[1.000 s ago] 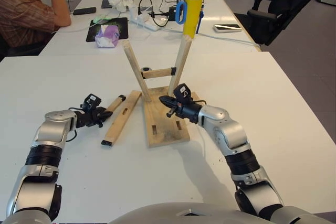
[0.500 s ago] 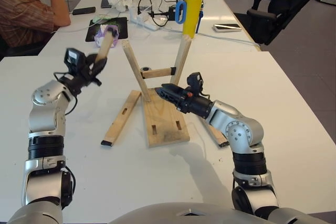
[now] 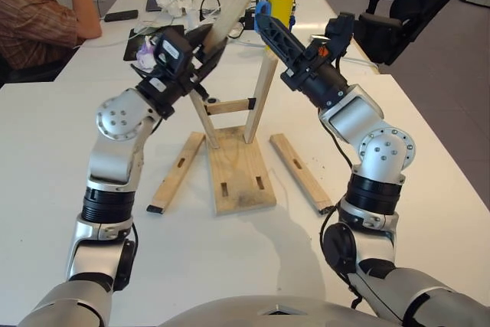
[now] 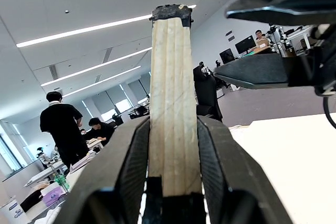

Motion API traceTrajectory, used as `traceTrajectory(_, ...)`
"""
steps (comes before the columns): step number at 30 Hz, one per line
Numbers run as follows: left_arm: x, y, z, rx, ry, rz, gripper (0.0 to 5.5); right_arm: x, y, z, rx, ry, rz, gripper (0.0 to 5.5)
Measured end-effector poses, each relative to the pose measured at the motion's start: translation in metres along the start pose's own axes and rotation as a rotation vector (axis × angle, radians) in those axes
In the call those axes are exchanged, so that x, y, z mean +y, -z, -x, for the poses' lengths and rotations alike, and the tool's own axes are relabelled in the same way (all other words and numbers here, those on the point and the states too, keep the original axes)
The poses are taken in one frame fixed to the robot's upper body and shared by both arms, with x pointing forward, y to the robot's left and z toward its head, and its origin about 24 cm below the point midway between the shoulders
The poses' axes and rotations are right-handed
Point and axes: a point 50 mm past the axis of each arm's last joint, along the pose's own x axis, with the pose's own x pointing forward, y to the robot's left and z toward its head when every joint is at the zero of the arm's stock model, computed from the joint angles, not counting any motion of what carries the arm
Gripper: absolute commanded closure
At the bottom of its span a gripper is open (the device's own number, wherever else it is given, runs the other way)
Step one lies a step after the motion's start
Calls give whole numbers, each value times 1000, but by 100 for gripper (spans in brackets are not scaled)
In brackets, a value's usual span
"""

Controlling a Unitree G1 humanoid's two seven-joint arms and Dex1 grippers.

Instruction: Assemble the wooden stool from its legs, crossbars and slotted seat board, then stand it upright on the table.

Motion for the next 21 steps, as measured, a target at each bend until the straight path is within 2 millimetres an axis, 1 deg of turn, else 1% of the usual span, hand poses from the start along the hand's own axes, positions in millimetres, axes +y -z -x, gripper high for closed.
traceTrajectory(3,-6,1,-4,-5,17,9,420,-3,-6,-3,-31,21,-19,263)
traceTrajectory(5,-11,1,-6,-8,38,3,420,-6,-8,-1,-57,27,-69,263)
traceTrajectory(9,-20,2,-10,-14,82,13,420,-5,-10,-1,-80,21,-100,324)
traceTrajectory(13,-21,2,-10,-9,93,21,420,-5,-11,-2,-86,20,-106,389)
traceTrajectory(14,-22,3,-10,-6,98,24,420,-5,-11,-2,-83,20,-104,398)
traceTrajectory(15,-22,3,-10,-5,101,26,420,-4,-11,-2,-80,19,-102,426)
traceTrajectory(17,-22,3,-10,-3,109,32,420,-4,-10,-3,-73,19,-96,459)
traceTrajectory(19,-22,3,-10,0,112,35,420,-4,-10,-3,-70,19,-94,487)
traceTrajectory(21,-23,3,-10,-3,117,35,420,-6,-12,-2,-69,34,-85,502)
